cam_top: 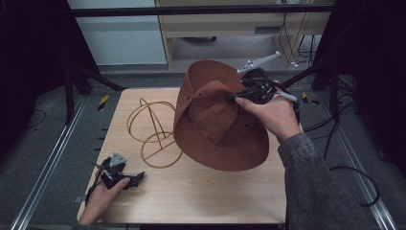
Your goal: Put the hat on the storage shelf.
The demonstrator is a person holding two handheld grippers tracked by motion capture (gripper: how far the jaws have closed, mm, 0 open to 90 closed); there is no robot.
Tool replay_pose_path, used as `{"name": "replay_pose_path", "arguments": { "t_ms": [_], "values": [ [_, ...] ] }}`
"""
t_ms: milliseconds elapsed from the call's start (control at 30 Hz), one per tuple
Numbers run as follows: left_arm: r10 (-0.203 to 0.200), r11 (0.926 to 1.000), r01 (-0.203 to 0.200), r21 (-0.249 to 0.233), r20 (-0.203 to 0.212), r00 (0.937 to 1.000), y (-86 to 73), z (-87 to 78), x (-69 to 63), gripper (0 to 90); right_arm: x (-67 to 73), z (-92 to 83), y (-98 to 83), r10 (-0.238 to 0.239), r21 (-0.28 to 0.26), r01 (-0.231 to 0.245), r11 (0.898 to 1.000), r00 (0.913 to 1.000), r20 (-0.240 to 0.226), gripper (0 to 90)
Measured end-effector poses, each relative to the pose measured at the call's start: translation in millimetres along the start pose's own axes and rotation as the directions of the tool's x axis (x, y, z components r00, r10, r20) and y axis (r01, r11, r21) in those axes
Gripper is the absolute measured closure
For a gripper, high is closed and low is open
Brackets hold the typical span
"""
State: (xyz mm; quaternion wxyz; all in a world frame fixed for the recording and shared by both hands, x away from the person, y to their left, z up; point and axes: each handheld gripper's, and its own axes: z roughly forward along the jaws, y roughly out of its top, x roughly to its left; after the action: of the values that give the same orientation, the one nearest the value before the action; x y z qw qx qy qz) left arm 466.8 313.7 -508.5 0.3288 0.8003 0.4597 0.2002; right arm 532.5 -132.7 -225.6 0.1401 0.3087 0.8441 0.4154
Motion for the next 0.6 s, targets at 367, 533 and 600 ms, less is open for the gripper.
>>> {"name": "replay_pose_path", "arguments": {
  "t_ms": [367, 533, 600],
  "values": [
    [0.001, 1.0000, -0.001, 0.002, 0.000, 1.0000, 0.1, -0.2, 0.1, 0.0, 8.6, -3.7, 12.0, -0.022, -0.014, 0.021, 1.000, 0.9998, -0.003, 89.2],
    [-0.003, 1.0000, 0.003, -0.002, -0.001, 1.0000, 0.1, 0.1, -0.2, 0.0, 12.2, -9.4, 22.8, -0.034, -0.018, 0.034, 0.999, 0.9994, 0.003, 89.2],
    [-0.003, 1.0000, 0.003, -0.002, -0.002, 1.0000, 0.0, 0.1, -0.3, 0.0, 14.9, -12.2, 27.2, -0.036, -0.021, 0.036, 0.999, 0.9993, 0.006, 89.2]
  ]
}}
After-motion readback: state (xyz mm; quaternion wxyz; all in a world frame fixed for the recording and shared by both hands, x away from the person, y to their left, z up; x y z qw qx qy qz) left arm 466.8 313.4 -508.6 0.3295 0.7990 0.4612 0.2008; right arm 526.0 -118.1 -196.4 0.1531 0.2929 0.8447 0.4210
